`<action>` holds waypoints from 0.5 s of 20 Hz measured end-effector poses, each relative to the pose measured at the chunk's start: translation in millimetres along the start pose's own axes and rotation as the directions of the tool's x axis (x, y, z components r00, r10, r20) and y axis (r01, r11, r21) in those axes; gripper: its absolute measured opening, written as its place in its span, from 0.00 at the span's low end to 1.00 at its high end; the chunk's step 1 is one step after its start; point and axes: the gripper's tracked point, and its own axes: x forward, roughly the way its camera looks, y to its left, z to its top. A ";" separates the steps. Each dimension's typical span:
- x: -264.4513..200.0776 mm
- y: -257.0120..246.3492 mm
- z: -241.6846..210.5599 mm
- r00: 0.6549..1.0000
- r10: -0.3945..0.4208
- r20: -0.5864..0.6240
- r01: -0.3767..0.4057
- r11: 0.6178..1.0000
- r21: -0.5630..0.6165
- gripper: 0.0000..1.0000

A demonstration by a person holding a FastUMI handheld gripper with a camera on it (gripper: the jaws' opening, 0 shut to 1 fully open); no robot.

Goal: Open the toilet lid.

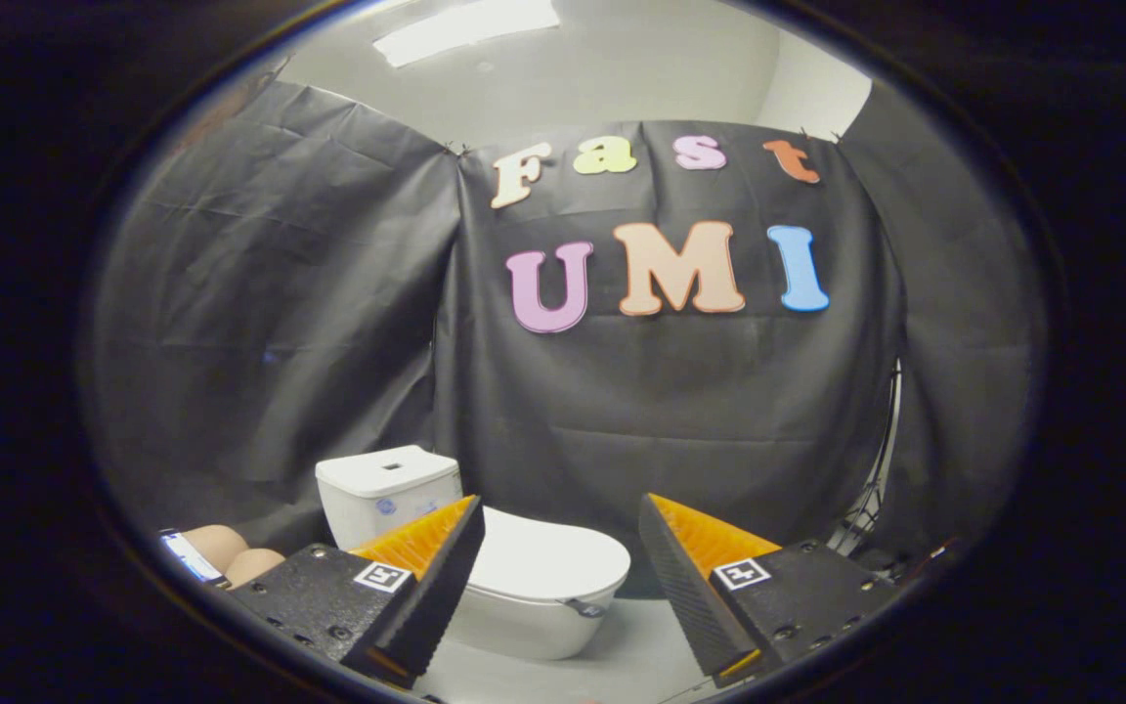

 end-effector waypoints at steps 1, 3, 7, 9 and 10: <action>9.6 -1.6 -6.1 1.000 -0.001 -0.021 0.001 1.000 0.001 0.97; 29.0 -1.4 -15.0 0.998 0.018 -0.061 -0.018 1.000 0.008 0.97; 77.8 -9.5 -27.4 0.993 0.067 -0.092 -0.060 0.995 0.075 0.97; 106.0 -20.3 -39.0 0.991 0.080 -0.111 -0.064 0.988 0.144 0.97; 119.4 -25.4 -46.6 0.989 0.090 -0.120 -0.067 0.981 0.181 0.97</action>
